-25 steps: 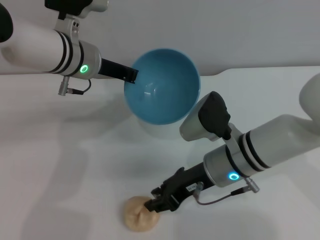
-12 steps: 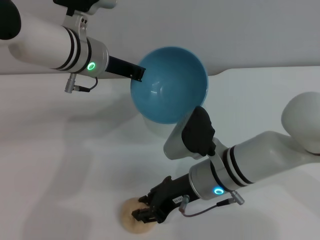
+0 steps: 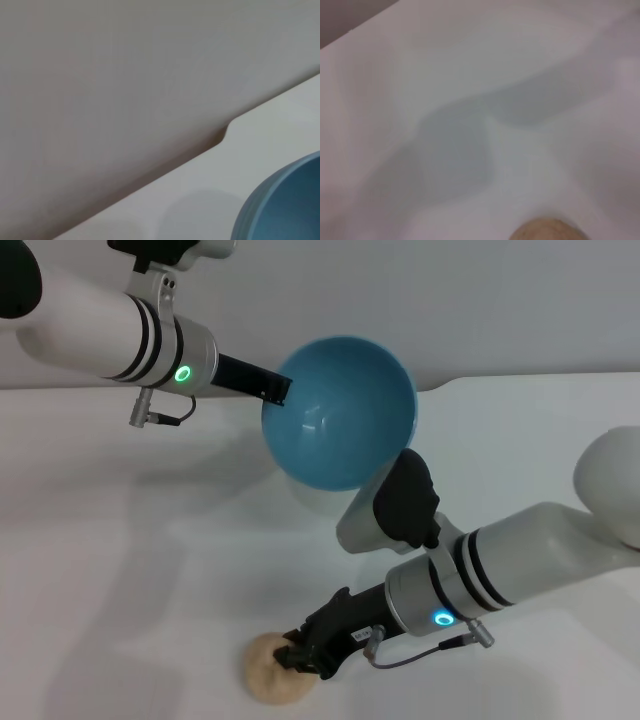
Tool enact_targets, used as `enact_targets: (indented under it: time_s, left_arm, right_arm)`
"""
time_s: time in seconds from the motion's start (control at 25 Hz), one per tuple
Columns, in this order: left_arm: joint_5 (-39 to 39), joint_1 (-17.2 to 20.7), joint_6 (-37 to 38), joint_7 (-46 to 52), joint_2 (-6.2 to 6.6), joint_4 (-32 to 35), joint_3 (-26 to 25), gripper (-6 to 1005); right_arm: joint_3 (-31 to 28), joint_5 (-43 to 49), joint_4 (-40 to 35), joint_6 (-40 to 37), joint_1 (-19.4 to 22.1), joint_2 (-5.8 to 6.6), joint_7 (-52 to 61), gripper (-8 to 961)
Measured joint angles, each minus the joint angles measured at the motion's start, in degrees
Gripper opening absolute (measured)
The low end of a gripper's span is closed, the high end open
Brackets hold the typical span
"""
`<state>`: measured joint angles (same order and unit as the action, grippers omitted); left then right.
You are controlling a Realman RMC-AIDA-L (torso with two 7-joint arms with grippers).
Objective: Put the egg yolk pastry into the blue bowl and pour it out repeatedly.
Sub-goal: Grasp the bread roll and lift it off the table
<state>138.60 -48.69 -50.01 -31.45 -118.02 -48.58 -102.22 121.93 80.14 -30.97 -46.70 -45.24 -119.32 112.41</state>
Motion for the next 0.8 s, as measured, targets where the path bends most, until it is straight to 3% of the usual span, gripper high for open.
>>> enact_targets:
  time_s: [0.2, 0.24, 0.32, 0.36, 0.6, 0.8]
  left_arm:
    - [0.33, 0.00, -2.12, -0.01, 0.14, -0.94, 0.00, 0]
    - [0.55, -0.01, -3.11, -0.02, 0.25, -1.27, 0.00, 0]
    - [0.85, -0.05, -3.63, -0.02, 0.28, -1.35, -0.05, 0]
    - [1.27, -0.11, -4.18, -0.02, 0.32, -1.35, -0.16, 0]
    - [2.76, -0.23, -6.05, -0.02, 0.33, -1.35, -0.23, -1]
    - [2.97, -0.62, -7.76, 0.00, 0.37, -0.74, -0.02, -1]
  right_arm:
    - [-2.78, 0.50, -2.07, -4.58, 1.20, 0.70, -1.92, 120]
    - [-7.63, 0.52, -3.21, -9.35, 2.53, 1.05, -4.68, 107]
    - [-9.74, 0.59, -3.76, -11.47, 3.23, 1.17, -6.01, 79]
    - [-14.58, 1.65, -5.63, -16.46, 5.13, 1.45, -8.69, 65]
    - [-24.91, 10.03, -13.05, -23.69, 10.62, 1.07, -8.95, 22]
    - [-33.81, 11.72, -17.09, -31.67, 13.27, 0.92, -9.37, 16]
